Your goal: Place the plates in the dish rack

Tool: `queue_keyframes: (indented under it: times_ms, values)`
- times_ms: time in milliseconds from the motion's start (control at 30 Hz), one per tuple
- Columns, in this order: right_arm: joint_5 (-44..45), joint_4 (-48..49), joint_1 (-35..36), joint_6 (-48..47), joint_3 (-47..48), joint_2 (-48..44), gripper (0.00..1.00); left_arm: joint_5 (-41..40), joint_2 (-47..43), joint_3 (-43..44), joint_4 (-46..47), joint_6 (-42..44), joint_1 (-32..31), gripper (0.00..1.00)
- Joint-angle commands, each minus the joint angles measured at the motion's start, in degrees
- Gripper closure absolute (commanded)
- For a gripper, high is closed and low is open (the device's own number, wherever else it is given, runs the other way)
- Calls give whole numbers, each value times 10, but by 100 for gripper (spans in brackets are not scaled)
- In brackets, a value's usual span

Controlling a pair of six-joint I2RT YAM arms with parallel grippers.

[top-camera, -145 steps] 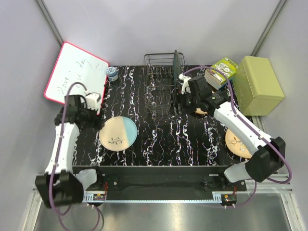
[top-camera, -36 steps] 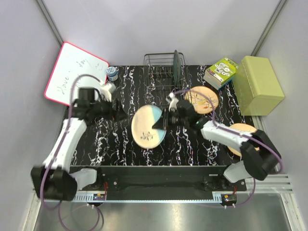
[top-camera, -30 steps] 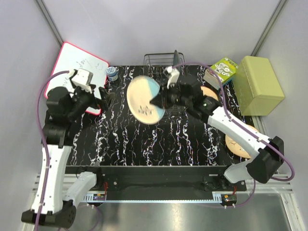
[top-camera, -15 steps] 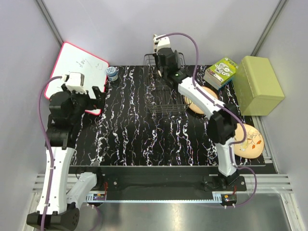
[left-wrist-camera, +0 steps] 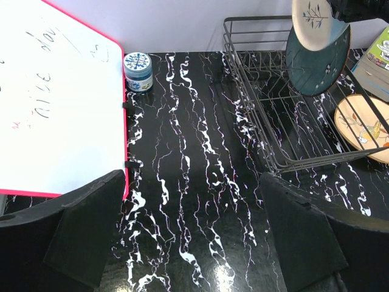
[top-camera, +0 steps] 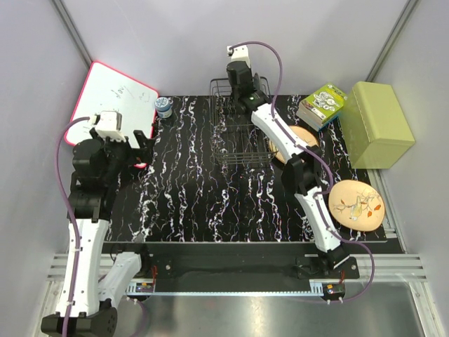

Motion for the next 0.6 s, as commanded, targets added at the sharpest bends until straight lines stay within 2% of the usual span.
queue_keyframes:
  times_ms: [0, 233, 567]
  values:
    - [37, 52, -4, 6, -4, -44, 100, 13, 0, 1, 31, -7, 3, 1]
    - [7, 23, -7, 7, -67, -57, 100, 15, 11, -6, 34, -10, 3, 1]
    - [-6, -6, -15, 36, -50, -23, 100, 19, 21, -15, 36, -11, 4, 1]
